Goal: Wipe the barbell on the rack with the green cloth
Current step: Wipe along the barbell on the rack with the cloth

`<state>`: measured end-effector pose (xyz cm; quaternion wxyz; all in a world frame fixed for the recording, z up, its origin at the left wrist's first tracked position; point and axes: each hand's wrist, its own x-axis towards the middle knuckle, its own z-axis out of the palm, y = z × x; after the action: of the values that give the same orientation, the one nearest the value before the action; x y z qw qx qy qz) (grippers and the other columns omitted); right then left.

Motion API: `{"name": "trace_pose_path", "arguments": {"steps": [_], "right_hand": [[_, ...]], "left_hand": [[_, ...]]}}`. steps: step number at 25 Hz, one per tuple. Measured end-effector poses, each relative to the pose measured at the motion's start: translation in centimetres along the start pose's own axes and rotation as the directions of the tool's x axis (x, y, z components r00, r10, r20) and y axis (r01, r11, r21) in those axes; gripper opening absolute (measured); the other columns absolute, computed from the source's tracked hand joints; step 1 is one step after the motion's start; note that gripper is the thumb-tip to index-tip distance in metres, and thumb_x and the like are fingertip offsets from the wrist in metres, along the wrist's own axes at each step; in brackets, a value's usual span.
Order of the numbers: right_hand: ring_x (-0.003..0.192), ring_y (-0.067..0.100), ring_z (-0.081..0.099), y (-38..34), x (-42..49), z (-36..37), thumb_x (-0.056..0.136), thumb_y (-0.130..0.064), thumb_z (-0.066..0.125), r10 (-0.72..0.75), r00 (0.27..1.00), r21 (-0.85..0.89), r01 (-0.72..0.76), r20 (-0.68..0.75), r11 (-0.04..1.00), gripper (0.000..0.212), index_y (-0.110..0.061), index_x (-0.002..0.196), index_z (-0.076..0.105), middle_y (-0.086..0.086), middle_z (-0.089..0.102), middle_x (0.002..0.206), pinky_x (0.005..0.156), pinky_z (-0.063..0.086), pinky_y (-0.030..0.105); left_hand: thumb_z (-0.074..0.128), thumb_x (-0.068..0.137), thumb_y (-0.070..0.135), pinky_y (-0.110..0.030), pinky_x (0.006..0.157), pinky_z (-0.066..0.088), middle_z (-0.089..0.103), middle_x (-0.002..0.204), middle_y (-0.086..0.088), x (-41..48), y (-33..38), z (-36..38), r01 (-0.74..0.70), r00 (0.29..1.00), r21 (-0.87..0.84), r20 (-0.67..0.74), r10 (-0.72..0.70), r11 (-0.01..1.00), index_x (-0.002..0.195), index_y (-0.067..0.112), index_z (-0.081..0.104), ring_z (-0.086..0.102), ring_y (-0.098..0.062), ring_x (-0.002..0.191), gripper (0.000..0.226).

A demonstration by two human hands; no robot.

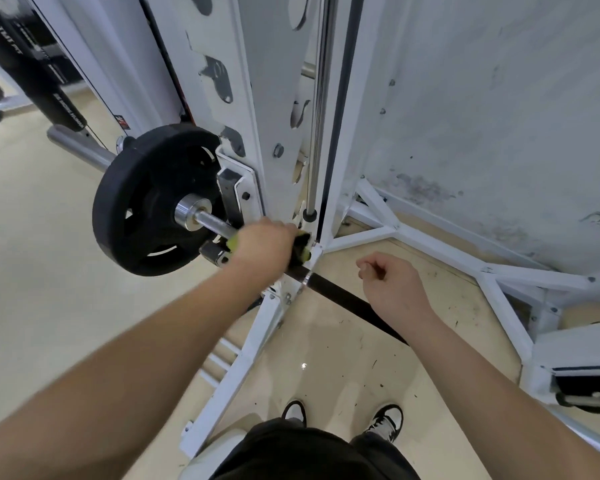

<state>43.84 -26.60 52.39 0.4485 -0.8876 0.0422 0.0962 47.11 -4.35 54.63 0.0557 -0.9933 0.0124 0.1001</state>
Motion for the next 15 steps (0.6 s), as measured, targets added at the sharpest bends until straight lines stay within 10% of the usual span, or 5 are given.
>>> {"name": "trace_pose_path", "arguments": {"steps": [4,7,10,15], "right_hand": [[0.072,0.005,0.061,-1.2,0.6,1.8,0.085,-0.015,0.055,-0.062,0.998,-0.091,0.063,0.014,0.994,0.021,-0.027,0.074,0.068,-0.01,0.068,0.073,0.062,0.048,0.028],[0.075,0.005,0.06,-1.8,0.8,2.7,0.089,-0.022,0.056,-0.142,0.989,-0.132,0.145,0.03,0.981,0.016,-0.025,0.079,0.068,-0.009,0.068,0.078,0.064,0.049,0.029],[0.073,0.004,0.06,-2.3,0.4,3.9,0.093,-0.027,0.057,-0.194,0.979,-0.162,0.202,0.063,0.966,0.019,-0.03,0.077,0.066,-0.012,0.066,0.079,0.062,0.049,0.027],[0.071,0.003,0.059,-2.7,-0.9,5.1,0.094,-0.027,0.058,-0.249,0.966,-0.181,0.257,0.066,0.949,0.014,-0.033,0.087,0.069,-0.016,0.065,0.078,0.059,0.044,0.022]], "left_hand": [[0.06,0.074,0.009,-0.028,0.061,0.046,0.071,0.092,0.005,-7.5,6.0,4.0,-0.205,0.95,-0.458,-0.307,0.062,0.865,0.11,0.027,0.064,0.062,-0.016,0.084,0.041],[0.053,0.086,0.008,-0.013,0.052,0.042,0.072,0.085,0.001,-11.1,4.5,7.3,0.155,0.949,-0.965,0.085,-0.304,0.213,0.097,0.023,0.064,0.063,-0.003,0.065,0.022],[0.056,0.097,0.012,-0.028,0.057,0.049,0.071,0.09,-0.012,-9.2,0.8,9.1,0.343,0.637,-0.859,0.51,-0.578,-0.381,0.107,0.01,0.067,0.064,-0.025,0.072,0.015],[0.052,0.1,0.014,-0.039,0.078,0.059,0.068,0.1,-0.009,-4.5,2.7,7.6,0.24,0.589,-0.787,0.583,-0.559,-0.568,0.12,0.013,0.062,0.063,-0.027,0.084,0.022]]}}
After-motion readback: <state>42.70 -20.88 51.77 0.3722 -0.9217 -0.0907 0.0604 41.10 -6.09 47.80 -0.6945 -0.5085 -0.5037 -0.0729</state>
